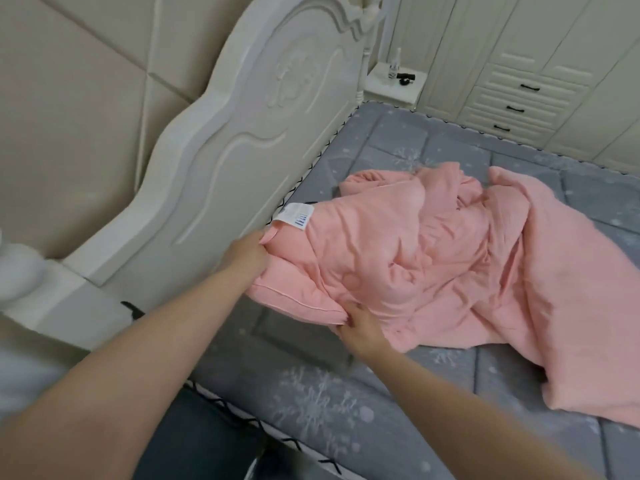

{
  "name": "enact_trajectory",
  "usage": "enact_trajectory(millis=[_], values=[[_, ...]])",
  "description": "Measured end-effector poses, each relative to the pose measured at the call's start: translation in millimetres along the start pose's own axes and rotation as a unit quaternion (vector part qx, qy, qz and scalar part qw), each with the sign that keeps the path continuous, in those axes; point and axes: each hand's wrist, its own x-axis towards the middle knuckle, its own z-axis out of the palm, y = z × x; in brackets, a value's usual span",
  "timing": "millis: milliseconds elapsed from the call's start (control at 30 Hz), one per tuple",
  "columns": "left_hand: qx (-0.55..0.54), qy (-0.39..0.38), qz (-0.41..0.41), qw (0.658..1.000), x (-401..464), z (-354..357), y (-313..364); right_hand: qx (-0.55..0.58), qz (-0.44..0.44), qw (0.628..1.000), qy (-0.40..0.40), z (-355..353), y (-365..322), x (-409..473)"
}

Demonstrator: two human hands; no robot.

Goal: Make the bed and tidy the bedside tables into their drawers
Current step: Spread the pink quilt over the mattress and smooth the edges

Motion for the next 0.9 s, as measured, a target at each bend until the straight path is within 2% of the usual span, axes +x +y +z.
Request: enact_trajectory(millis=[200, 333, 533, 833, 900], values=[[0.067, -0.047, -0.077, 0.994, 20, -27, -108, -0.124, 0.011, 0.989, -0.074, 105, -35, 7], [0.073, -0.082, -0.114, 0.987, 31, -13, -162, -0.219, 0.014, 0.969, -0.116, 138, -41, 13], [0.068, -0.108, -0.131, 0.983, 43, 26, -199, -0.228, 0.057, 0.962, -0.14, 168, -26, 17], [0.07, -0.051, -0.142, 0.986, 47, 65, -251, -0.279, 0.069, 0.942, -0.174, 220, -18, 17], [0.062, -0.041, -0.122, 0.99, 46, 73, -262, -0.276, 0.078, 0.939, -0.187, 231, -21, 20]])
